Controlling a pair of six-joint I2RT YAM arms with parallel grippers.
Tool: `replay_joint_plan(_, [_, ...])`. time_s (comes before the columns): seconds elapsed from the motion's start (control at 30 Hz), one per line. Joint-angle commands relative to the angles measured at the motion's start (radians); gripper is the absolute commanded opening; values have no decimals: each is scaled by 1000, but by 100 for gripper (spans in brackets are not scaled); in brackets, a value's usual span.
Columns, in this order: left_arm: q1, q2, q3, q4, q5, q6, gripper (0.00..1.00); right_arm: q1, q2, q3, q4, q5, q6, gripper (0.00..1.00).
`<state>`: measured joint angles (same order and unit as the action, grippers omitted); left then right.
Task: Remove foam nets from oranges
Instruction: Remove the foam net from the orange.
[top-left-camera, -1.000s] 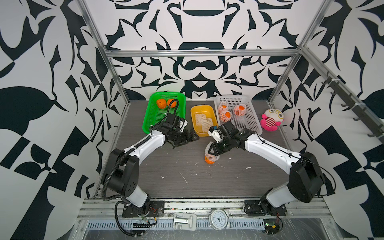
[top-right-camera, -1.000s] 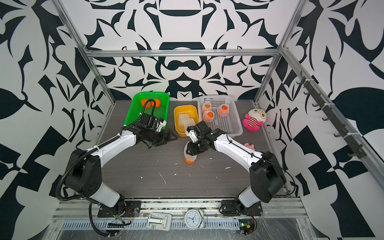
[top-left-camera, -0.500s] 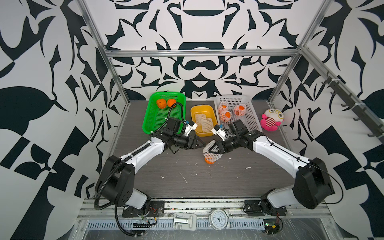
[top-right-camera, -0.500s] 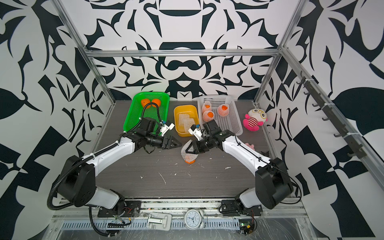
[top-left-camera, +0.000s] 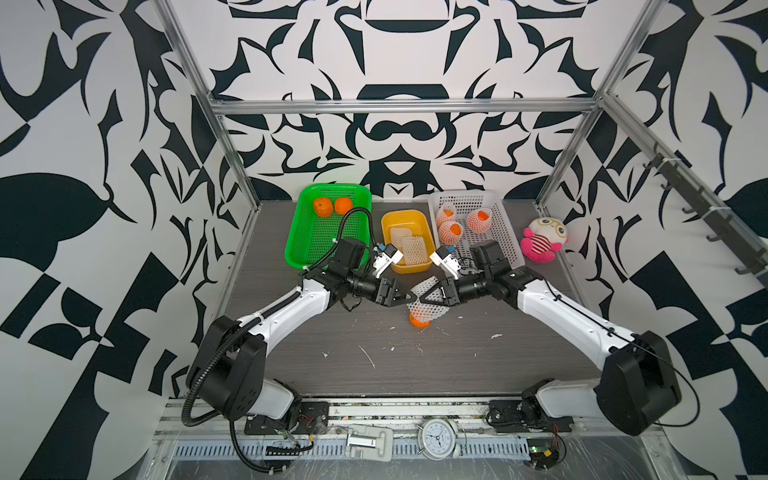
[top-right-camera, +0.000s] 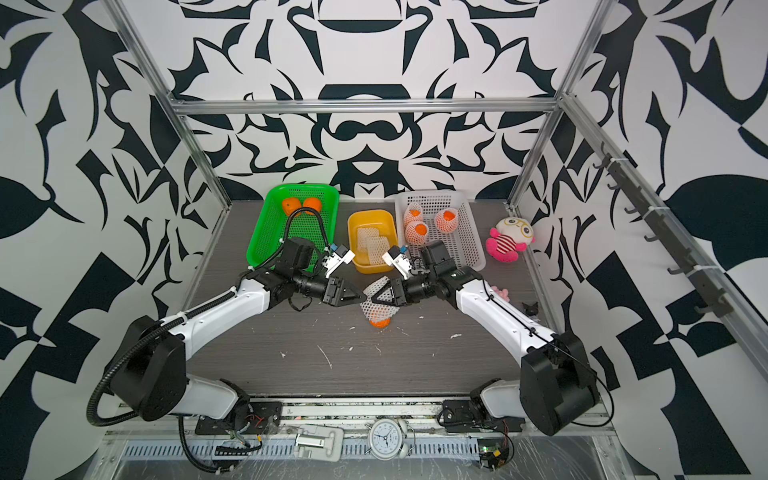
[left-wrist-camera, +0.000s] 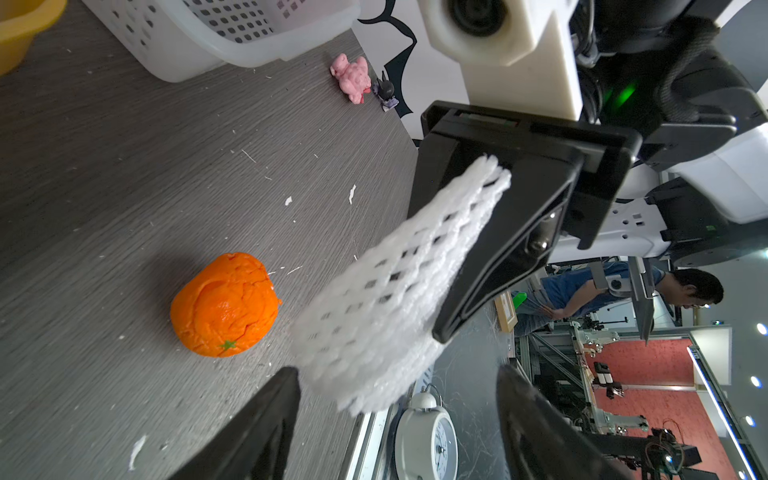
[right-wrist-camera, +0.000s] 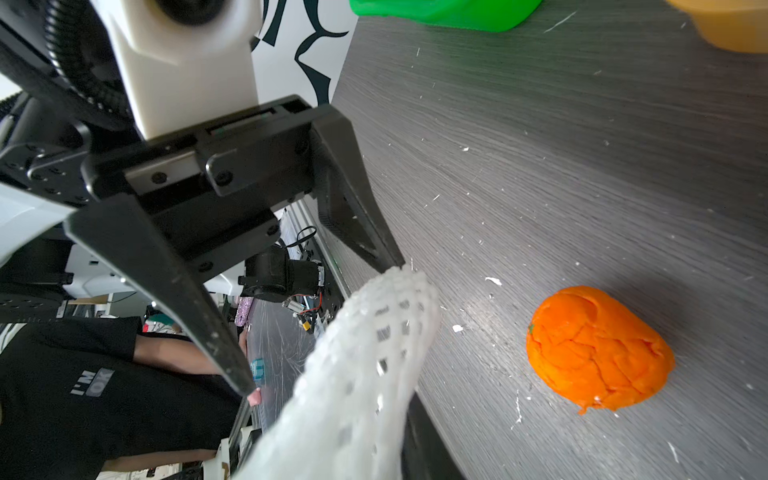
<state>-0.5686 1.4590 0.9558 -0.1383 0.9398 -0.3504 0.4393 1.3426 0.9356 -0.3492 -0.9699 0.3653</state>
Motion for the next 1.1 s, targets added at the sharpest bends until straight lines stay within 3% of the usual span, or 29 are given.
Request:
replay_joint_plan(0.0, [-29,25,29,-4,23,48,75,-2,-26,-9,48,-41,14,30])
replay_joint_plan(0.3, [-51,48,57,-80,27,86,51,-6,-15,-5,69,-46,17,30])
replay_joint_plan(0.53, [-68,47,47,-87,18,65,25,-10,13,25,54,-40,10,30])
replay_joint_plan(0.73, [-74,39,48,-86,-6,26,17,-20,24,56,41,-21,0,45])
replay_joint_plan(0.87, [-74,30,23,12,-37,-110,15,-38,-1,95,-7,51,-23,64])
replay_joint_plan(1.07, [-70,34,-75,350,-110,-437,14,-79,-72,117,35,233,4,79])
